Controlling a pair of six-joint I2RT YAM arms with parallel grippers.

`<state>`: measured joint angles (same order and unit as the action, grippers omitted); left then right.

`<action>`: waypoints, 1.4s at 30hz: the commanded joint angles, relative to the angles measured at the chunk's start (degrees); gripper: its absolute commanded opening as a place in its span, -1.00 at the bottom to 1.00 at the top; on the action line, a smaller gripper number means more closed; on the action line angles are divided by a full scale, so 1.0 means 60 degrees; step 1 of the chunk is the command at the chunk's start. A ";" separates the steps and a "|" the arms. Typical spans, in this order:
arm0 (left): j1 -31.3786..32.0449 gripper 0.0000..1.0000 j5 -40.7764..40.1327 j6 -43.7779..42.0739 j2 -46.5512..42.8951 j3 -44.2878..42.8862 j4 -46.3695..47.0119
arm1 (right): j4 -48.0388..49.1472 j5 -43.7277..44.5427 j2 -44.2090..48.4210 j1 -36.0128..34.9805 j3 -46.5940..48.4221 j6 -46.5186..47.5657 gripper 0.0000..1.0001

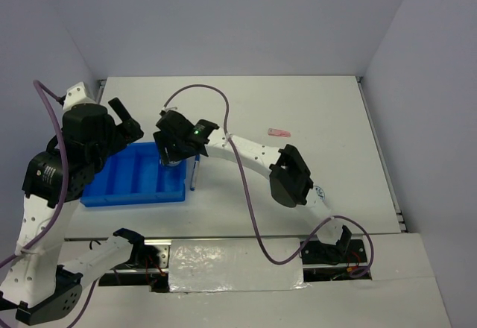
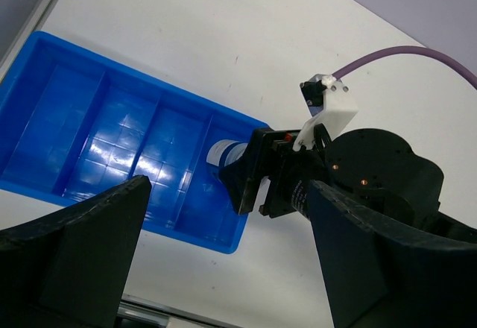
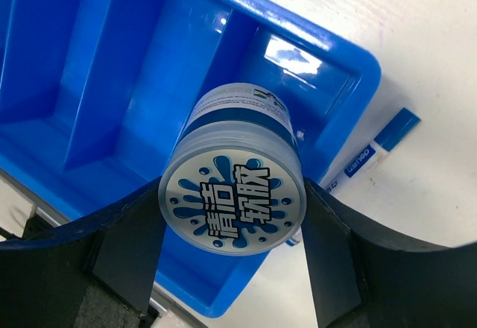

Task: Sort the stationery into containers
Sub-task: Place the stationery in the storage box, then pick up the stationery from the center of the board.

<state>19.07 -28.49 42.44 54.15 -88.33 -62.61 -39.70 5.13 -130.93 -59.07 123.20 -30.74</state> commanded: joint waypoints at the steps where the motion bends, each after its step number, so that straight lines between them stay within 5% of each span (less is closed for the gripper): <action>1: 0.0030 0.99 -0.0202 -0.0202 -0.0177 -0.0014 0.0210 | -0.0077 0.0581 0.0860 -0.0101 0.0063 -0.0442 -0.11; 7: 0.0030 0.99 -0.0217 -0.0246 -0.0251 0.0045 0.0210 | -0.0222 0.1063 0.0731 -0.0204 0.0339 -0.0516 0.07; 10: 0.0030 0.99 -0.0217 -0.0305 -0.0294 0.0045 0.0225 | -0.0794 0.1284 0.0319 -0.0189 0.1174 -0.0384 0.41; 11: 0.0030 0.99 -0.0232 -0.0305 -0.0309 0.0045 0.0239 | -0.0954 0.1429 0.0275 -0.0189 0.1365 -0.0355 0.87; 12: 0.0030 0.99 -0.0232 -0.0319 -0.0324 0.0045 0.0240 | -0.0956 0.1474 0.0289 -0.0189 0.1352 -0.0340 0.99; 19: 0.0030 0.99 -0.0188 -0.0378 -0.0397 0.0220 0.0313 | -0.0604 0.1841 0.1269 -0.0058 0.1220 -0.0062 1.00; 23: 0.0030 0.99 -0.0072 -0.0684 -0.0397 0.0191 0.0386 | -0.1861 0.2672 0.2948 0.0585 0.0725 -0.0763 0.99; 27: 0.0030 0.99 0.0485 -0.1095 -0.0310 0.0599 0.0504 | -0.3999 0.3448 0.5405 0.1757 -0.2156 -0.2139 1.00; 28: 0.0030 0.99 0.0616 -0.1183 -0.0237 0.0703 0.0431 | -0.4394 0.3626 0.6083 0.2237 -0.4020 -0.2505 1.00; 34: 0.0030 0.99 0.1569 -0.2223 0.0949 0.1772 0.0064 | -0.3931 0.2621 1.1548 0.4993 -1.0619 -0.2611 0.99; 38: 0.0044 0.99 0.1731 -0.2516 0.1126 0.2169 0.0458 | -0.4193 0.2223 1.3192 0.5859 -1.1801 -0.3064 0.99; 42: 0.0044 0.99 0.2053 -0.2722 0.1375 0.2096 0.0664 | -0.4033 0.1652 1.3122 0.6182 -1.2884 -0.3401 1.00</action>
<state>19.07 -18.26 28.71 63.31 -73.87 -61.12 -65.43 18.31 -51.35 -23.33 49.06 -48.21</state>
